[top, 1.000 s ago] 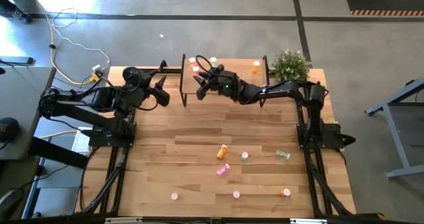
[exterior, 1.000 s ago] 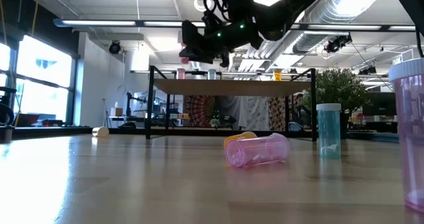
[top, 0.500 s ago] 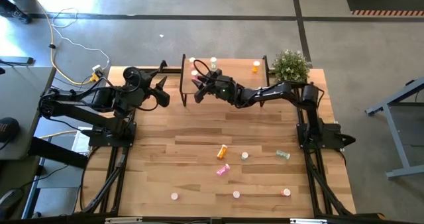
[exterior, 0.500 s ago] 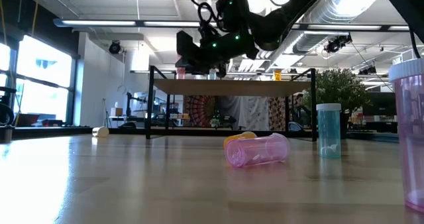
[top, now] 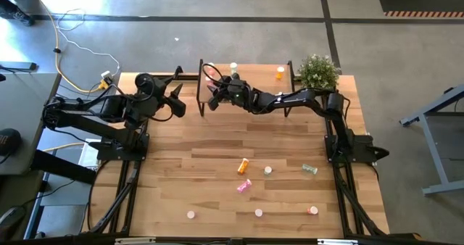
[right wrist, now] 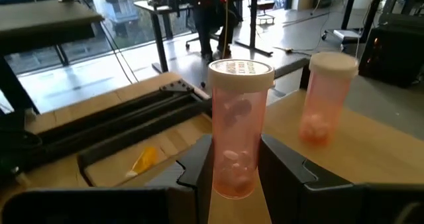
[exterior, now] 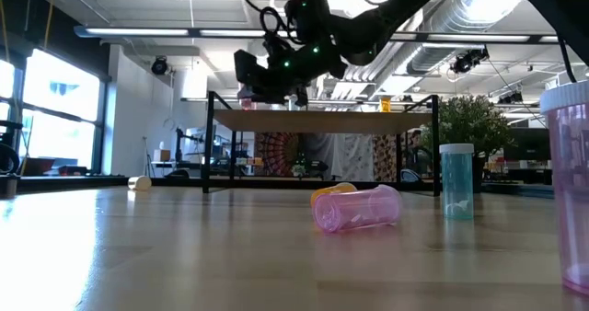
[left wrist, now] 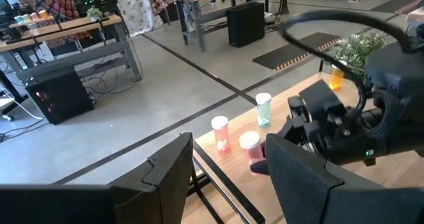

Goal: Pick and place medicine bottles onto shelf by color
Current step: Put the top pink pill bottle on the shelf aligned with the other pink pill bottle

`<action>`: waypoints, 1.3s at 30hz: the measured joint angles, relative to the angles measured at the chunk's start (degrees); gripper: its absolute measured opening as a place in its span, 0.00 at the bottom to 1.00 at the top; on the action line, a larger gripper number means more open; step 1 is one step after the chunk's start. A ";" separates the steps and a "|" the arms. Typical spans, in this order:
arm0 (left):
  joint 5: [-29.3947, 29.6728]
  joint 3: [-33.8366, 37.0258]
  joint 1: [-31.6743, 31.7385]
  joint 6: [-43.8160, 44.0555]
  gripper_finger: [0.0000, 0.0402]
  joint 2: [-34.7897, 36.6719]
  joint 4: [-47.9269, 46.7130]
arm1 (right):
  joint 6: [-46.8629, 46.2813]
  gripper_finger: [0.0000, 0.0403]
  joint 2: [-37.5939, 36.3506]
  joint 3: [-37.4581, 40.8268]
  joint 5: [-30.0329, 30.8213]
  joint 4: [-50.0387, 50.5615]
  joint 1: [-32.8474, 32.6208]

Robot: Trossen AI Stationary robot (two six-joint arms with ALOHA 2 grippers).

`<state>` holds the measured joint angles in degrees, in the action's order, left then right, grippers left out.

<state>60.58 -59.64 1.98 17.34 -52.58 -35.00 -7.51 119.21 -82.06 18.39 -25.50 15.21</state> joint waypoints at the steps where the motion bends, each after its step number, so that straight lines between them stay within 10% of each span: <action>1: 0.00 0.00 -0.02 0.00 0.45 0.00 -0.03 | 0.02 0.23 0.13 0.00 0.02 0.39 0.16; 39: -0.11 0.00 0.00 -1.03 0.45 0.00 -0.35 | -2.58 0.23 0.60 0.02 -3.81 2.49 1.43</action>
<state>60.47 -59.64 1.98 16.32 -52.58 -35.35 -10.09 119.81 -82.04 14.58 -23.00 16.64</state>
